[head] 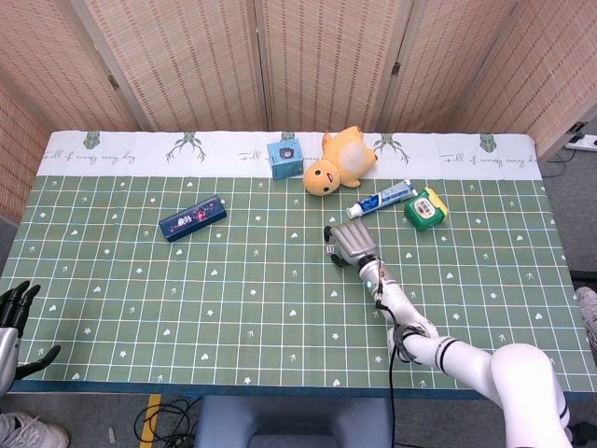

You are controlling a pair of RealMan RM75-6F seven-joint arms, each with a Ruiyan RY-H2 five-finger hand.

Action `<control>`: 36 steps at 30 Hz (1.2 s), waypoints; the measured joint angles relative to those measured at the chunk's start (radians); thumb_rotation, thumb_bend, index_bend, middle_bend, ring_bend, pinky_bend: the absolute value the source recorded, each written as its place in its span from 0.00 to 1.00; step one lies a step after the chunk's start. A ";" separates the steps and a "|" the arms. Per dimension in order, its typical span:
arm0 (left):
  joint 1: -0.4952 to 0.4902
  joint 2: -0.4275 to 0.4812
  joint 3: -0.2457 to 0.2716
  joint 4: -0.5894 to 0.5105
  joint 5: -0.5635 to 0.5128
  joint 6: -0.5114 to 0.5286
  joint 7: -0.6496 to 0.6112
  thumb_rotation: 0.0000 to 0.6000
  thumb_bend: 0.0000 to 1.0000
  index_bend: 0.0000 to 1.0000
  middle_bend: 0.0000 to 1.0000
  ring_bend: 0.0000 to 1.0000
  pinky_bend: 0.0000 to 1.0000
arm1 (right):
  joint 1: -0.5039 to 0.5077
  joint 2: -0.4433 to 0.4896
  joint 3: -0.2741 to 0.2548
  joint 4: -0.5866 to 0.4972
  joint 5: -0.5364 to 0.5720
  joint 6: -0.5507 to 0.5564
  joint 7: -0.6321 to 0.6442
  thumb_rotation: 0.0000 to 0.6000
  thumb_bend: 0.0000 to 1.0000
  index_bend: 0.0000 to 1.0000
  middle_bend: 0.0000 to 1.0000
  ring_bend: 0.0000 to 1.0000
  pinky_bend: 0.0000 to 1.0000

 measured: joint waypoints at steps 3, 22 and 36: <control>0.001 0.000 -0.001 0.001 0.001 0.001 -0.001 1.00 0.20 0.09 0.07 0.10 0.15 | 0.010 -0.009 -0.002 0.016 0.004 -0.002 0.004 1.00 0.28 0.45 0.91 0.98 1.00; 0.010 -0.005 -0.003 0.024 -0.009 -0.003 -0.019 1.00 0.20 0.09 0.07 0.10 0.15 | 0.024 -0.034 -0.020 0.053 -0.004 0.014 0.047 1.00 0.32 0.60 0.91 0.99 1.00; 0.010 -0.004 -0.002 0.004 0.010 0.003 0.003 1.00 0.20 0.09 0.07 0.10 0.15 | -0.091 0.109 -0.031 -0.246 -0.249 0.270 0.418 1.00 0.21 0.01 0.93 1.00 1.00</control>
